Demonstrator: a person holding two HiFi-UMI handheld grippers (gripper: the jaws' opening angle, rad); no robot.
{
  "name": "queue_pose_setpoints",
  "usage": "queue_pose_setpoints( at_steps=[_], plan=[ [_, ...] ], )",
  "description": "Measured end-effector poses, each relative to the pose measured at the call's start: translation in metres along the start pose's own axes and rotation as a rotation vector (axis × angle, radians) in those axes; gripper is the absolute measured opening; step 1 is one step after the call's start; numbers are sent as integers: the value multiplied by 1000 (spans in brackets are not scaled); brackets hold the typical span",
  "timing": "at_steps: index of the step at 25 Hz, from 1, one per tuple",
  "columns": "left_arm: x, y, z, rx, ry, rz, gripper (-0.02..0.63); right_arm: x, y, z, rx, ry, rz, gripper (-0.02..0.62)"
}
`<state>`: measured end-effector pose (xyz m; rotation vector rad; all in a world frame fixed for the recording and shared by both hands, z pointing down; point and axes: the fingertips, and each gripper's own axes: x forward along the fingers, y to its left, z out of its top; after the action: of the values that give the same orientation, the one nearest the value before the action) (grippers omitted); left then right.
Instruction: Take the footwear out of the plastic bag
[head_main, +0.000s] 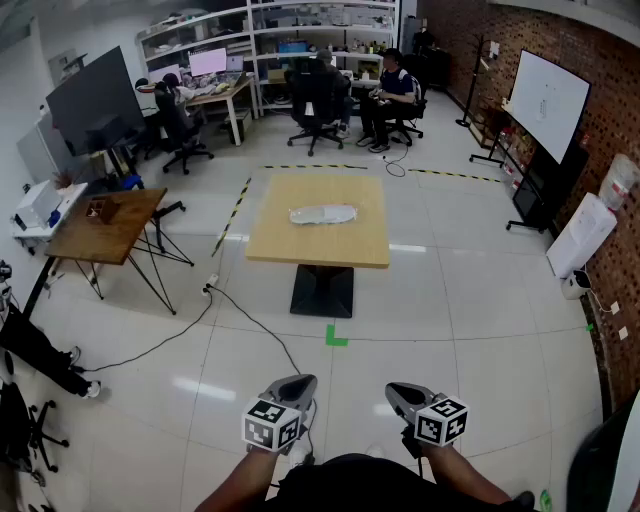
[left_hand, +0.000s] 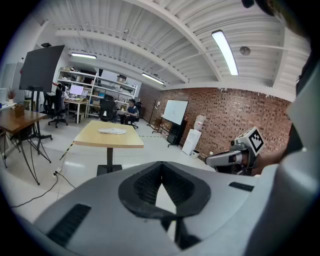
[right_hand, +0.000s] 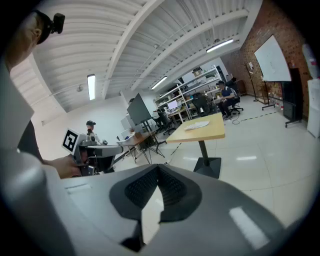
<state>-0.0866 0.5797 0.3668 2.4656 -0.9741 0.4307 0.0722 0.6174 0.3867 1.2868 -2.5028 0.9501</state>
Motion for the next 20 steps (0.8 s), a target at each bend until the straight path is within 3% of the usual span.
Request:
queue_pose_setpoints(
  at_steps=[7,14,20],
  plan=[
    [34,-6,-2,32,-9,58,8,-7,-28,11,-66,-36,67,3],
    [49,-26,17,28,-86,166,8,-54,-92,-7,-68,33,61,2],
    [59,-35,-20,-45,-8,198,6,-84,-129,4,-40,-23,20,3]
  ],
)
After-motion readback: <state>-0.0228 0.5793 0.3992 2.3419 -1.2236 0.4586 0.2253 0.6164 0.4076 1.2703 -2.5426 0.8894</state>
